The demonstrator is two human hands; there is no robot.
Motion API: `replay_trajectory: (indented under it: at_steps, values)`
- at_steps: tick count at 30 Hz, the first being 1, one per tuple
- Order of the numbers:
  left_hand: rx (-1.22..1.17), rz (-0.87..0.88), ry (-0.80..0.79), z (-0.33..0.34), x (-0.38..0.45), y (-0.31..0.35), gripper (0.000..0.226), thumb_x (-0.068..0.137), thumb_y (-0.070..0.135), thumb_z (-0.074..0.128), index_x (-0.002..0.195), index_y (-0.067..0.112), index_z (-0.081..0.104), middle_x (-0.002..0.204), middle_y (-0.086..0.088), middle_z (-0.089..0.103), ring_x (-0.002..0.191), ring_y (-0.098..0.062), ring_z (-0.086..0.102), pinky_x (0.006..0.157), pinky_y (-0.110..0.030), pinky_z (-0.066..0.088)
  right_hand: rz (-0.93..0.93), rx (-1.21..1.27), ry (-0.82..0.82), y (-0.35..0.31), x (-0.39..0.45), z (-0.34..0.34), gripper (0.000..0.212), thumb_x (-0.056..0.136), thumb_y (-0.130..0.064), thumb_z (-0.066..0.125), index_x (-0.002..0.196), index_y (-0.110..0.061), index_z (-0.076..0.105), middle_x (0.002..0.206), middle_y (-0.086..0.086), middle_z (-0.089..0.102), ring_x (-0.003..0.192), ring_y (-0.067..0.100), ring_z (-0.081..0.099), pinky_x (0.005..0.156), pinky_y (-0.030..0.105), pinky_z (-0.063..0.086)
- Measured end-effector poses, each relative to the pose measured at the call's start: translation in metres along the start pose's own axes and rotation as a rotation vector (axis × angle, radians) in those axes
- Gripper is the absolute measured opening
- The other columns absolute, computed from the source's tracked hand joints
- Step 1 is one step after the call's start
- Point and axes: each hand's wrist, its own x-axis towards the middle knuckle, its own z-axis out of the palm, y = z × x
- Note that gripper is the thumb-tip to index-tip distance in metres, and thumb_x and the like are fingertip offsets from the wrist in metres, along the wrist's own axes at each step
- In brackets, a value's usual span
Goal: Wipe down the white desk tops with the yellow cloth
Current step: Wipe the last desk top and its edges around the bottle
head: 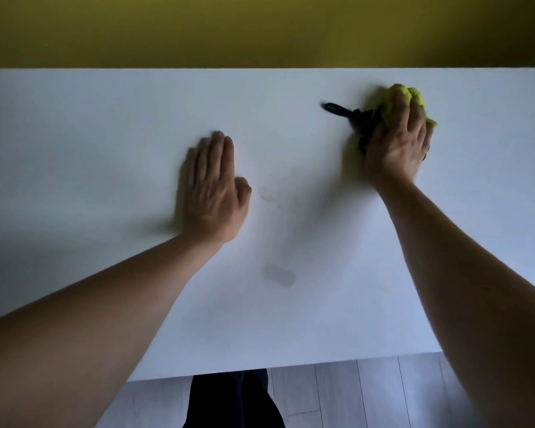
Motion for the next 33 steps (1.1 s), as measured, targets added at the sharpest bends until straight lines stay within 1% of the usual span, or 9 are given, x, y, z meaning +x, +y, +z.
replay_trajectory:
  at_steps: [3, 6, 12, 16, 19, 23, 27, 30, 33]
  values:
    - [0.038, -0.008, 0.008, 0.003, -0.001, 0.003, 0.068, 0.1, 0.03, 0.033, 0.16, 0.0, 0.032, 0.169, -0.018, 0.03, 0.157, -0.035, 0.028, 0.13, -0.049, 0.016, 0.013, 0.023, -0.003, -0.036, -0.005, 0.009, 0.072, 0.089, -0.041, 0.029, 0.158, -0.021, 0.032, 0.165, 0.01, 0.026, 0.152, 0.03, 0.023, 0.124, 0.049, 0.016]
    - [0.045, 0.0, -0.004, 0.004, -0.002, 0.0, 0.069, 0.099, 0.031, 0.034, 0.161, 0.0, 0.031, 0.169, -0.018, 0.029, 0.157, -0.035, 0.027, 0.13, -0.049, 0.016, -0.277, 0.055, -0.13, -0.104, -0.019, 0.034, 0.08, 0.088, -0.058, 0.027, 0.157, -0.019, 0.037, 0.163, 0.013, 0.031, 0.148, 0.037, 0.029, 0.12, 0.047, 0.023]
    - [0.076, 0.0, -0.034, 0.002, 0.001, -0.003, 0.07, 0.098, 0.031, 0.031, 0.162, 0.003, 0.03, 0.17, -0.015, 0.029, 0.157, -0.031, 0.027, 0.13, -0.047, 0.015, -0.624, 0.124, -0.215, -0.162, -0.022, 0.072, 0.059, 0.099, -0.04, 0.038, 0.155, -0.021, 0.04, 0.16, 0.011, 0.038, 0.151, 0.028, 0.03, 0.126, 0.044, 0.014]
    - [0.04, -0.02, -0.025, 0.003, 0.001, -0.001, 0.069, 0.097, 0.03, 0.033, 0.161, 0.002, 0.032, 0.169, -0.016, 0.029, 0.157, -0.033, 0.027, 0.13, -0.047, 0.015, -0.373, 0.056, -0.117, -0.096, 0.036, 0.053, 0.077, 0.089, -0.06, 0.029, 0.154, -0.021, 0.042, 0.158, 0.011, 0.039, 0.148, 0.032, 0.033, 0.122, 0.044, 0.023]
    - [0.029, -0.025, -0.02, 0.004, 0.003, 0.001, 0.068, 0.098, 0.03, 0.033, 0.161, 0.001, 0.033, 0.17, -0.016, 0.029, 0.157, -0.033, 0.027, 0.13, -0.049, 0.016, -0.122, -0.026, -0.022, -0.047, 0.075, 0.035, 0.071, 0.088, -0.049, 0.027, 0.152, -0.022, 0.041, 0.155, 0.009, 0.041, 0.146, 0.029, 0.035, 0.121, 0.044, 0.021]
    - [0.036, -0.02, -0.007, 0.005, 0.003, 0.001, 0.068, 0.099, 0.029, 0.034, 0.161, 0.002, 0.032, 0.17, -0.016, 0.028, 0.157, -0.034, 0.027, 0.13, -0.05, 0.016, 0.075, -0.069, -0.01, -0.064, 0.074, 0.041, 0.081, 0.092, -0.069, 0.041, 0.156, -0.021, 0.033, 0.16, 0.011, 0.033, 0.15, 0.029, 0.027, 0.124, 0.046, 0.016]
    - [0.038, -0.019, 0.027, 0.006, 0.003, 0.0, 0.065, 0.1, 0.027, 0.036, 0.159, -0.001, 0.034, 0.167, -0.019, 0.033, 0.154, -0.036, 0.032, 0.129, -0.051, 0.02, -0.261, 0.003, -0.067, -0.166, 0.026, 0.076, 0.082, 0.085, -0.079, 0.048, 0.146, -0.025, 0.051, 0.148, 0.01, 0.049, 0.136, 0.033, 0.043, 0.109, 0.042, 0.035]
    - [-0.006, -0.015, 0.014, 0.007, 0.003, -0.001, 0.068, 0.096, 0.027, 0.03, 0.155, -0.006, 0.039, 0.161, -0.025, 0.039, 0.151, -0.041, 0.037, 0.129, -0.051, 0.021, -0.635, 0.029, -0.309, -0.244, -0.015, 0.093, 0.064, 0.1, -0.053, 0.042, 0.157, -0.025, 0.035, 0.161, 0.009, 0.035, 0.151, 0.027, 0.027, 0.123, 0.038, 0.009]
    - [0.001, -0.019, 0.003, 0.006, 0.004, -0.004, 0.069, 0.094, 0.027, 0.03, 0.155, -0.004, 0.04, 0.161, -0.024, 0.04, 0.15, -0.04, 0.038, 0.129, -0.05, 0.021, -0.708, 0.057, -0.372, -0.241, -0.012, 0.096, 0.059, 0.104, -0.045, 0.036, 0.159, -0.028, 0.029, 0.164, 0.005, 0.031, 0.153, 0.022, 0.023, 0.124, 0.036, 0.003]
